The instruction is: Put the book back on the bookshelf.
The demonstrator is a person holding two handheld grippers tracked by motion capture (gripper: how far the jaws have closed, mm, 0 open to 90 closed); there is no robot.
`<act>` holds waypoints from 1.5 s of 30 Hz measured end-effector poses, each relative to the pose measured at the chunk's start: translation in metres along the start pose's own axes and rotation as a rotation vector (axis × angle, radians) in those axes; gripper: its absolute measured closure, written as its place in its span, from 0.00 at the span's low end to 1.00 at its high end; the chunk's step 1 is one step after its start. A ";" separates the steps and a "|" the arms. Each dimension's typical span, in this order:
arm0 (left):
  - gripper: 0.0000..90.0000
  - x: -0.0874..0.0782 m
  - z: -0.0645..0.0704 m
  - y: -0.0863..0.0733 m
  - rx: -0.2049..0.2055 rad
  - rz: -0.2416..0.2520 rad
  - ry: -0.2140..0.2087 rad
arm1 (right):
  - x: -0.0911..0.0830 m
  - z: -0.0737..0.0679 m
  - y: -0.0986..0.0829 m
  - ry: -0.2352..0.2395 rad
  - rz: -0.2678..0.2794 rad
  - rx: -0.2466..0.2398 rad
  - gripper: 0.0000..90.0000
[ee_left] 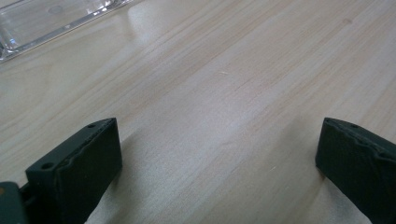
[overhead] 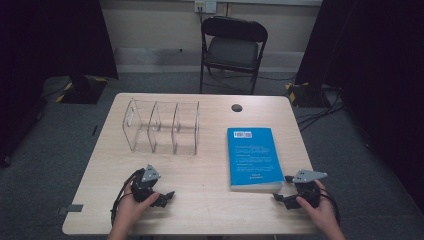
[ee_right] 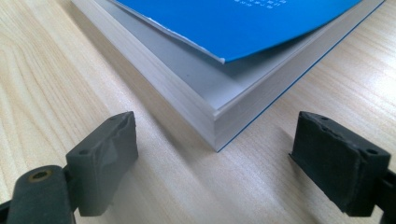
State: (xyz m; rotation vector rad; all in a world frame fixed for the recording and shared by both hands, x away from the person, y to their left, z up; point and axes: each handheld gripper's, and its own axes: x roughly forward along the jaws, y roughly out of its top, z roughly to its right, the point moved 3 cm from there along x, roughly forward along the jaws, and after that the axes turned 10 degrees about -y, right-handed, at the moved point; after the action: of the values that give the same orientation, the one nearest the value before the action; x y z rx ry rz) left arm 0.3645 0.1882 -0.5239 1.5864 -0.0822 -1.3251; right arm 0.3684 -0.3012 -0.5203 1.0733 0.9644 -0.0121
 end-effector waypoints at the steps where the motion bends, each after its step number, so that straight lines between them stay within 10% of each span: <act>1: 0.00 0.000 0.000 0.000 0.000 0.000 0.000 | 0.000 0.000 0.000 0.000 0.000 0.000 0.15; 12: 0.03 0.000 0.007 0.005 -0.003 -0.035 -0.038 | 0.000 0.000 0.000 0.000 0.001 0.001 0.15; 15: 0.20 0.000 0.013 0.010 -0.011 -0.020 -0.068 | 0.000 0.000 0.000 -0.005 -0.001 0.007 0.15; 33: 0.19 0.016 0.049 0.037 0.044 -0.059 -0.196 | 0.008 -0.004 0.014 0.001 -0.028 0.006 0.27; 45: 0.19 0.022 0.056 0.041 0.070 -0.100 -0.186 | 0.010 0.000 0.018 0.010 -0.045 0.022 0.29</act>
State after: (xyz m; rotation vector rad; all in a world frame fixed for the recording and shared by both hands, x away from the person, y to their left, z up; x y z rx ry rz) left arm 0.3517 0.1195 -0.5027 1.5395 -0.1671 -1.5613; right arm 0.3826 -0.2881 -0.5136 1.0724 0.9993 -0.0550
